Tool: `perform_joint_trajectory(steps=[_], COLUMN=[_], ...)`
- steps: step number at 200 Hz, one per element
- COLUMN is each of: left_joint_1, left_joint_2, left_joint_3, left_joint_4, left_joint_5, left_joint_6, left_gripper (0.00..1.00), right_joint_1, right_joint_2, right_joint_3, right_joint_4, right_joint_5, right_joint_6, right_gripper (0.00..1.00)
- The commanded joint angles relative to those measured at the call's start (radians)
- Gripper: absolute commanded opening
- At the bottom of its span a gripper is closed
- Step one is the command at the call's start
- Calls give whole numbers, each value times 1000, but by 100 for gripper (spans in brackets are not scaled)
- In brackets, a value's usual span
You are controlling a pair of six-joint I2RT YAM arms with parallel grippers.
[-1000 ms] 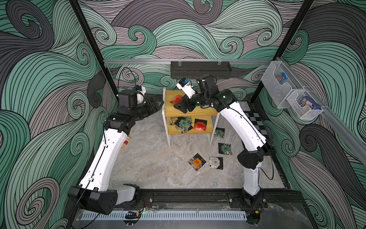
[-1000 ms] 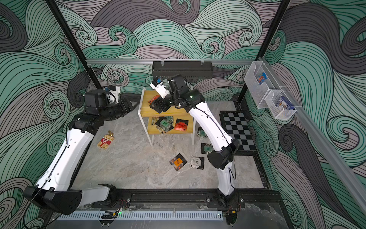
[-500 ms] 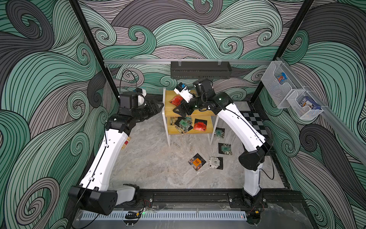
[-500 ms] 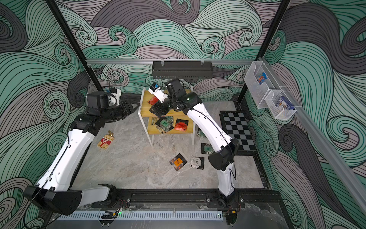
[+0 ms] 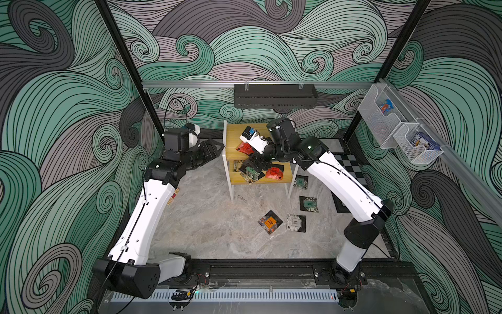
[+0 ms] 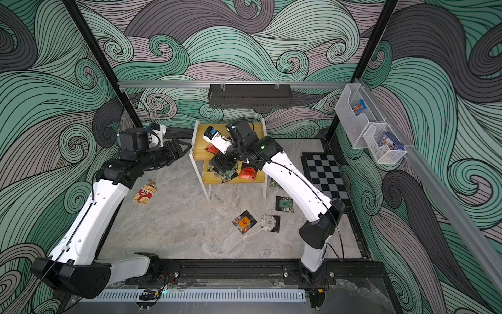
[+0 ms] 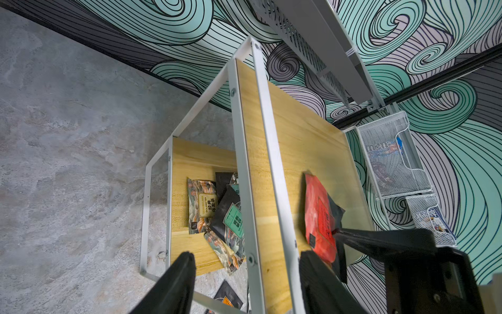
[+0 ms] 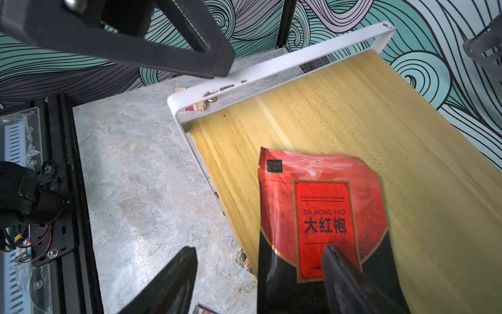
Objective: Remove the tea bags from the shelf
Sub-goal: Pick up the tea bag from the shelf.
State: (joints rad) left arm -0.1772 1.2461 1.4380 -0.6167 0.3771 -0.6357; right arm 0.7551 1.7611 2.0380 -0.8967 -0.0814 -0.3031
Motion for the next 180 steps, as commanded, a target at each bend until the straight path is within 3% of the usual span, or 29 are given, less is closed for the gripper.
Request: perform_joint_trajectory(steps=[1,54,92,152,180], left_joint_1=[8,10,10,12,13], left_joint_2=[-16,-23,-35,-56,-73], left_joint_3=[-2,-14,-25,-34,-37], left_joint_4=[-3,-2,-12,-27,-42], left_joint_5=[-6,-7,-15,-21,-35], left_joint_6=[13,11,11,8,8], left_gripper=[64,64,64,64,64], right_joint_1=[37,94,113,161,180], right_joint_2=[-13,-23,-73,-183,-253], right_joint_3=[-56,-119,-171,-277,-325], right_joint_4=[-42,19,74,163,201], right_joint_5=[122,295,345,383,394], right_joint_6=[-73,-139,-159,-198,-206], right_gripper=[70,46,29,13,12])
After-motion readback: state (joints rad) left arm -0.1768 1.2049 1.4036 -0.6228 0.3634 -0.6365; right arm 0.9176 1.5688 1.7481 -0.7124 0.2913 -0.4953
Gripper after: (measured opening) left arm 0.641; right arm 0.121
